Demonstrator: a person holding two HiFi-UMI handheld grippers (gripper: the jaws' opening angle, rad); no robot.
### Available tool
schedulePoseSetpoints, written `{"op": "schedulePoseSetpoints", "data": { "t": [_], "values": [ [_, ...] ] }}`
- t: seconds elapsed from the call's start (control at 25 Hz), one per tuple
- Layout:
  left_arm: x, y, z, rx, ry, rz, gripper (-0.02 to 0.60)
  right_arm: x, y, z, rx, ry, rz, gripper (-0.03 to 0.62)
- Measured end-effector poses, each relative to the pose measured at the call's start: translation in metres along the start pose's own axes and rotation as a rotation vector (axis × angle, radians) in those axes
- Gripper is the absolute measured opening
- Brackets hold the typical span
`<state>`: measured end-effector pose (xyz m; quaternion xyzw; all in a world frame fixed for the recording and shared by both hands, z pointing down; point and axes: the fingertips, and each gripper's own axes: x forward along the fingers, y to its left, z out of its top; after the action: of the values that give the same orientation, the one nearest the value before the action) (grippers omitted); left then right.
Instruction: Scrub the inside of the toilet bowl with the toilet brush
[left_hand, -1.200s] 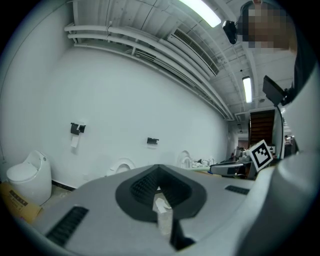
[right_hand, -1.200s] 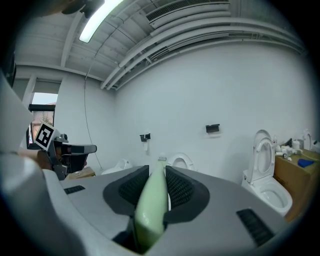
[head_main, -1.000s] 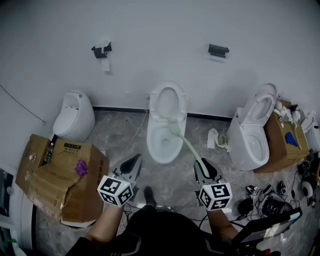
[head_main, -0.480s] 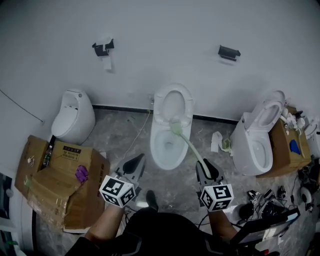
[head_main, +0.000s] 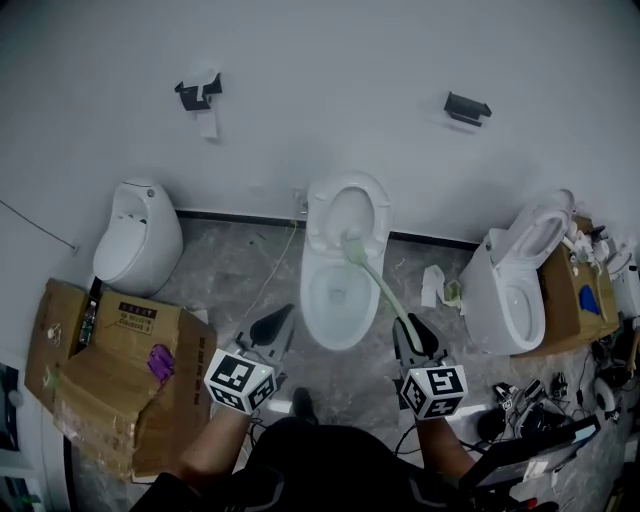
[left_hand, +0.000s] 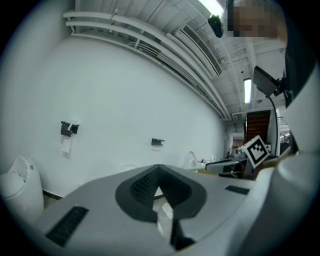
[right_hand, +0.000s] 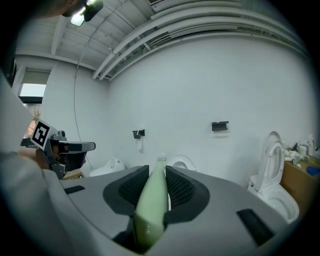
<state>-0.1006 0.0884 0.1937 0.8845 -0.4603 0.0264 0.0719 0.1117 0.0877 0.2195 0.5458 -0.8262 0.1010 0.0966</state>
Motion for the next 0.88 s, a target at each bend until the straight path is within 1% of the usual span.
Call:
{"op": "schedulePoseSetpoints", "data": {
  "t": [0.32,0.56,0.88],
  "values": [
    [0.022,0.034,0.005,-0.005,-0.004,-0.04,0.009,0.042,0.007,0.008,0.006,-0.007,-0.017,0.11],
    [0.032,0.051,0.0,-0.007,-0.001,-0.071,0.009,0.057,0.01,0.009,0.026,-0.005,-0.047,0.11],
    [0.044,0.058,-0.001,-0.026,0.001,-0.063,0.009,0.073,0.003,0.014,0.013,0.009,-0.04,0.11]
  ]
}}
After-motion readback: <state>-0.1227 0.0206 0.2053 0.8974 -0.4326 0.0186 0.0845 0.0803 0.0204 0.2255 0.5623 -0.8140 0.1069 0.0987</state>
